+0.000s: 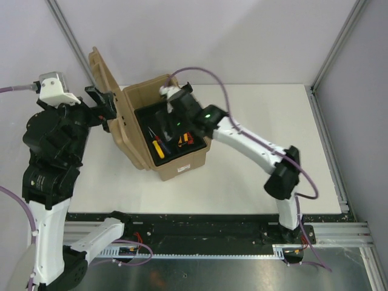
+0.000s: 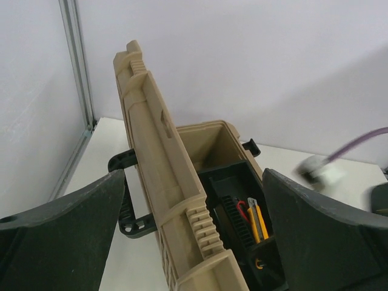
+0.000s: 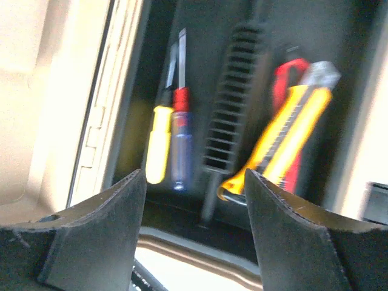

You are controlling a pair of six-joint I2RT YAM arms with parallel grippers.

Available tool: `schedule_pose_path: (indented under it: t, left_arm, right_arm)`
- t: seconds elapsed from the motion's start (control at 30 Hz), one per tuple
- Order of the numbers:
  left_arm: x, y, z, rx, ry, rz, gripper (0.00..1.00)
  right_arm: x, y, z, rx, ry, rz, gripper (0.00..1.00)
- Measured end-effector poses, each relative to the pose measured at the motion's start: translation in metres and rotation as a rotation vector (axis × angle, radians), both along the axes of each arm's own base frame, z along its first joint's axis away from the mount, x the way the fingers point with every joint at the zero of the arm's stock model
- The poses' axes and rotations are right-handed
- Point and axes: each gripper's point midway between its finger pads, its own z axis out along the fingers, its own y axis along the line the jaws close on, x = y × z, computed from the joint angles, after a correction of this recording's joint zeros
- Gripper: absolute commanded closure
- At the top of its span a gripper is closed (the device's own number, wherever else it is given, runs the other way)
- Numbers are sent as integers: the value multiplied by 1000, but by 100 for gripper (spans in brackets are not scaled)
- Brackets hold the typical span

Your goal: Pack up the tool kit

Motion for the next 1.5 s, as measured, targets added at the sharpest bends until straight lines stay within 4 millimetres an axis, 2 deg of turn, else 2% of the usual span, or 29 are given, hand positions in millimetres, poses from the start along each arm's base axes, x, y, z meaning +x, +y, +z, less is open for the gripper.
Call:
schedule_pose_path:
  t: [0.07,0.13,0.23,0.3,0.4,0.53,0.6,0.67,0.73,0.97,1.13,1.33,1.5]
  left_arm:
    - [6,2,-4,-11,20,22,0]
    - [14,6,-10,-24,48,56,0]
    - [31,17,-23,-51,95,121,1]
    - [45,27,-33,-77,130,166,1]
    - [66,45,-50,-130,183,230,2]
    - [93,79,-79,-256,260,300,8]
    - [99,93,-89,-320,283,317,8]
    - [103,101,-97,-374,300,319,8]
    - [106,99,-102,-411,312,295,8]
    - [119,68,-113,-489,313,109,4]
    - [124,58,-114,-524,268,34,5]
    - [133,43,-115,-553,232,-80,6]
    - [138,29,-115,-555,225,-166,5]
  right_arm:
    - [15,-24,30,65,-35,-61,25]
    - [34,-57,60,136,-70,-141,25]
    - [61,-105,91,220,-109,-261,25]
    - [78,-136,101,258,-124,-342,25]
    - [95,-168,91,276,-102,-423,26]
    - [107,-195,49,271,0,-486,27]
    - [107,-206,28,264,57,-509,27]
    - [111,-215,23,265,72,-528,28]
    - [113,-220,21,275,83,-533,28]
    - [120,-217,22,342,103,-499,28]
    - [127,-215,2,385,169,-477,29]
    - [128,-199,-26,436,268,-406,28]
    - [128,-184,-28,483,295,-343,26]
